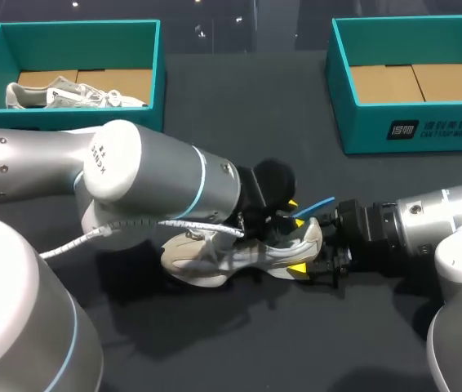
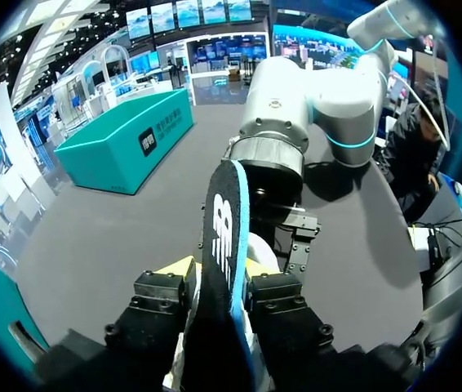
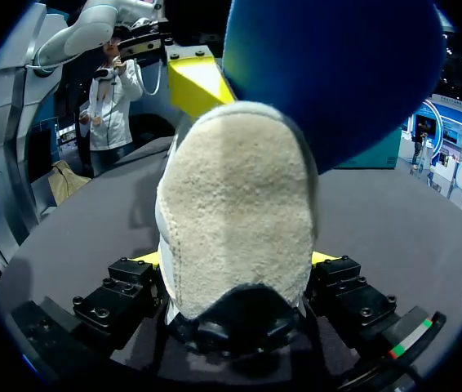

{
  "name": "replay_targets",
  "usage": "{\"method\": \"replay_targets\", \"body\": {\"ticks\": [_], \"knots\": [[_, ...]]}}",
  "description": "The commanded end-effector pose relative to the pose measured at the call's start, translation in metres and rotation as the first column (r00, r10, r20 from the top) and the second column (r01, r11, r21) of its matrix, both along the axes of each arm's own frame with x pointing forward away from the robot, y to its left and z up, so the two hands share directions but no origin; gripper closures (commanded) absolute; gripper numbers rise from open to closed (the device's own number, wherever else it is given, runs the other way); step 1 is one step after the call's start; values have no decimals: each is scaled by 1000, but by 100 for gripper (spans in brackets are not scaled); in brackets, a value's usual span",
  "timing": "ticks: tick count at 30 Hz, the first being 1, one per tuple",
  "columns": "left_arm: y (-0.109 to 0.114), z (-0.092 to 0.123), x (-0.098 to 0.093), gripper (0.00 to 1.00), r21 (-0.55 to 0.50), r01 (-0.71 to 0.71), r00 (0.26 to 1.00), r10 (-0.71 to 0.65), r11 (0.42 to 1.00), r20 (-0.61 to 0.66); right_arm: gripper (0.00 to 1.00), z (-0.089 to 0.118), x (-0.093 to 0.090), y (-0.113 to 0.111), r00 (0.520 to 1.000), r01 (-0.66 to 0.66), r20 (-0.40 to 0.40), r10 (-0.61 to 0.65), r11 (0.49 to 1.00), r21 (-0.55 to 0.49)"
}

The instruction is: Take the shoe out of the shoebox, open the shoe tongue, remove and reinsert the insole, then place the shoe into the shoebox

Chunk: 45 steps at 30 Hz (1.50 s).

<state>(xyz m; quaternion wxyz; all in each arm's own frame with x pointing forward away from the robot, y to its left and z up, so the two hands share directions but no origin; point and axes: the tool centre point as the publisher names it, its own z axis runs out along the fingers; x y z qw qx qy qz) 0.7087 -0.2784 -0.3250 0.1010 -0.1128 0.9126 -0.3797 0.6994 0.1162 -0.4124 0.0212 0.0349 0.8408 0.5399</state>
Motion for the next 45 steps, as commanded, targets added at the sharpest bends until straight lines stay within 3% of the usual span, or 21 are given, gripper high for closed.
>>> {"method": "replay_targets", "body": {"ticks": [1,5,9,10,13,19,25,45], "knots": [[-2,-8,-5,63,-8,-22,999,23,1000,23,100,0,-1,0,1000,1,0,-1,1000,-4],[-3,-12,-4,64,-8,-26,999,27,1000,33,100,0,-1,0,1000,1,0,-1,1000,-4],[-3,-15,-2,70,-7,-30,999,30,1000,33,100,0,-1,0,1000,1,0,-1,1000,-4],[-4,-16,-1,74,-7,-31,999,31,999,34,100,0,-1,0,1000,1,0,-1,1000,-4],[-4,-18,2,100,-5,-38,999,38,999,32,100,0,-1,0,1000,1,0,-1,1000,-4],[-2,-10,3,100,-1,-31,1000,31,1000,5,100,0,-1,0,1000,1,0,-1,1000,-4],[-6,11,3,100,17,-8,999,9,1000,-42,100,0,-1,0,1000,1,0,-1,1000,-4],[-35,87,-37,100,72,204,948,-178,976,-265,100,0,-1,0,1000,1,0,-1,1000,-4]]}}
